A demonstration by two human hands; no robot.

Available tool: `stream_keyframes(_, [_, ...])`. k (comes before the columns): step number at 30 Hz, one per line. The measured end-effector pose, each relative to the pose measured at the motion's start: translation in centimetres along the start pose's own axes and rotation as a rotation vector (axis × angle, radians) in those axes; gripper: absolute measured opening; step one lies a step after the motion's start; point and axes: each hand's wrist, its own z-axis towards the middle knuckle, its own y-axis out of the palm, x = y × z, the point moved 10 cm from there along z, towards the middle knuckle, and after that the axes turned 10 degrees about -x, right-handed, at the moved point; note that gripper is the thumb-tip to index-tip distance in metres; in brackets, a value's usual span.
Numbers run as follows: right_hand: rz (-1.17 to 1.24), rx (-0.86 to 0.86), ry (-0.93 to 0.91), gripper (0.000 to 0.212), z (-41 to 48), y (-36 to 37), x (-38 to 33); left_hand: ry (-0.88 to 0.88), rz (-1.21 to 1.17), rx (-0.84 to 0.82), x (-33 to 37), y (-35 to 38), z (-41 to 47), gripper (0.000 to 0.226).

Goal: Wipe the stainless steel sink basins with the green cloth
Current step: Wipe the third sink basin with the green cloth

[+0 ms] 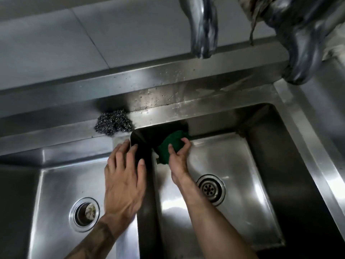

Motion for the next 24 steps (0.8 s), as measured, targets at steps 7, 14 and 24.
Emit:
stream_keyframes(7, [-0.153, -0.521, 0.097, 0.039, -6.9, 6.3, 1.4, -0.044, -0.004, 0.015, -0.2, -0.4, -0.1, 0.05])
stream_keyframes(14, [-0.583, -0.808, 0.325, 0.043, -19.2, 0.4, 5.2, -0.05, -0.012, -0.016, -0.2, -0.3, -0.3, 0.049])
stream_keyframes(24, [-0.641, -1.016, 0.574, 0.041, -28.8, -3.9, 3.8, -0.009, -0.054, 0.006, -0.5, -0.3, -0.6, 0.042])
